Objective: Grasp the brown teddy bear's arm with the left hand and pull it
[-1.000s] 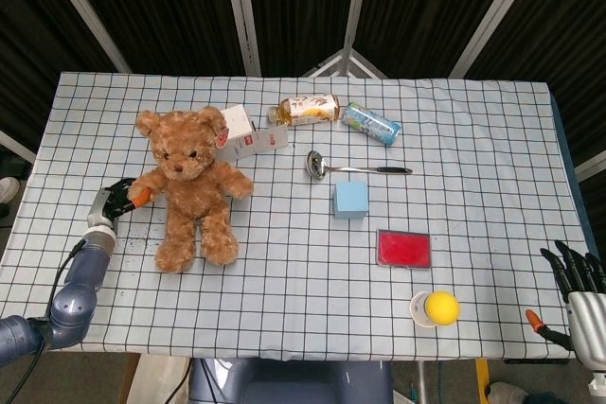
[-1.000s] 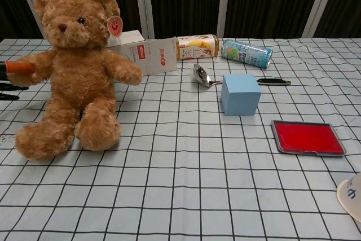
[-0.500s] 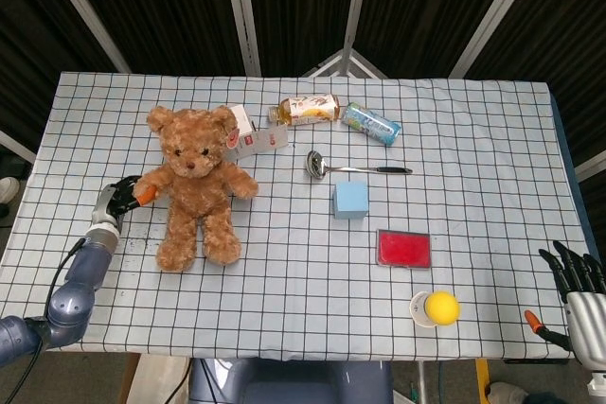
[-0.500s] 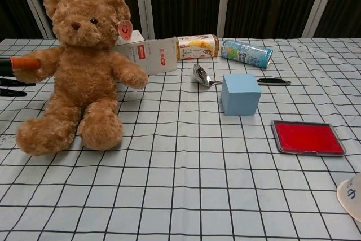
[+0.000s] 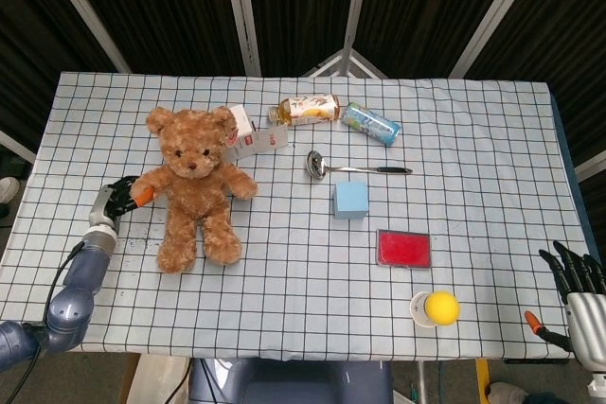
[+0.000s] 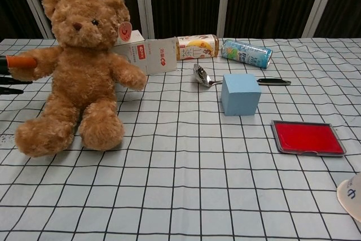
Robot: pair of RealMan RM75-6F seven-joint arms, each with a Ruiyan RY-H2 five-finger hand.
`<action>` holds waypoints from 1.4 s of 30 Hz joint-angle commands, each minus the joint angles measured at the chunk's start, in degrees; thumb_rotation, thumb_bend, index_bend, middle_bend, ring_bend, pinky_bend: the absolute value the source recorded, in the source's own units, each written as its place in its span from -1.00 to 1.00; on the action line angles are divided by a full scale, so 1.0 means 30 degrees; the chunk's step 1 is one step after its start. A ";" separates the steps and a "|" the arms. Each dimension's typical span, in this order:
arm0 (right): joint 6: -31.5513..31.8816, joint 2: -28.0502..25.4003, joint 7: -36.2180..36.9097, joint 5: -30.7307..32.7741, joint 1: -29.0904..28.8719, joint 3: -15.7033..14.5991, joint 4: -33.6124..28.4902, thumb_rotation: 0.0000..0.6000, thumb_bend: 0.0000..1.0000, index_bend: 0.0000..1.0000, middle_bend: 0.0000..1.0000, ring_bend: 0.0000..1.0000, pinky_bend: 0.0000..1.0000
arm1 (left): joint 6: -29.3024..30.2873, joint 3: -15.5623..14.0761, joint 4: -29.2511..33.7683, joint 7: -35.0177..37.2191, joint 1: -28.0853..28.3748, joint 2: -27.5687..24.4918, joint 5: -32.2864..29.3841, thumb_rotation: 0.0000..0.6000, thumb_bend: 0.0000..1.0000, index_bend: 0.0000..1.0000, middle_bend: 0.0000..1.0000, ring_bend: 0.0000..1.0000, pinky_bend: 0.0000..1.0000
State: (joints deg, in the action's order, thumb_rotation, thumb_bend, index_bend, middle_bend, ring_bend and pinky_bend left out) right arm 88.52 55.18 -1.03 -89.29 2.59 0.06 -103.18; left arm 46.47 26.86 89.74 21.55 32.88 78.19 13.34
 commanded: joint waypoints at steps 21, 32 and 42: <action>-0.0054 0.0035 -0.0252 -0.0044 -0.0023 -0.0041 -0.0118 1.00 -0.56 -0.77 -0.88 -0.85 -1.00 | 0.0761 0.0491 0.0752 -0.1044 0.0337 0.0185 -0.0065 1.00 0.08 -0.06 -0.02 -0.76 -0.92; -0.0087 0.0028 -0.0281 -0.0066 -0.0036 -0.0063 -0.0174 1.00 -0.56 -0.77 -0.88 -0.85 -1.00 | 0.0062 -0.0128 -0.0677 -0.1563 0.0153 0.0275 -0.0904 1.00 0.08 -0.07 -0.02 -0.76 -0.92; -0.0105 0.0076 -0.0354 -0.0043 -0.0054 -0.0048 -0.0182 1.00 -0.56 -0.77 -0.88 -0.85 -1.00 | -0.0226 0.0049 -0.0888 -0.1743 0.0268 0.0454 -0.0697 1.00 0.06 -0.08 -0.03 -0.77 -0.92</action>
State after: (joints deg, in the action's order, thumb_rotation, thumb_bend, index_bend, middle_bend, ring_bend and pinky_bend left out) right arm 88.21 55.40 -2.09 -89.41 2.43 -0.08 -103.72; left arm 45.59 26.61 86.36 16.34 33.59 79.71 10.80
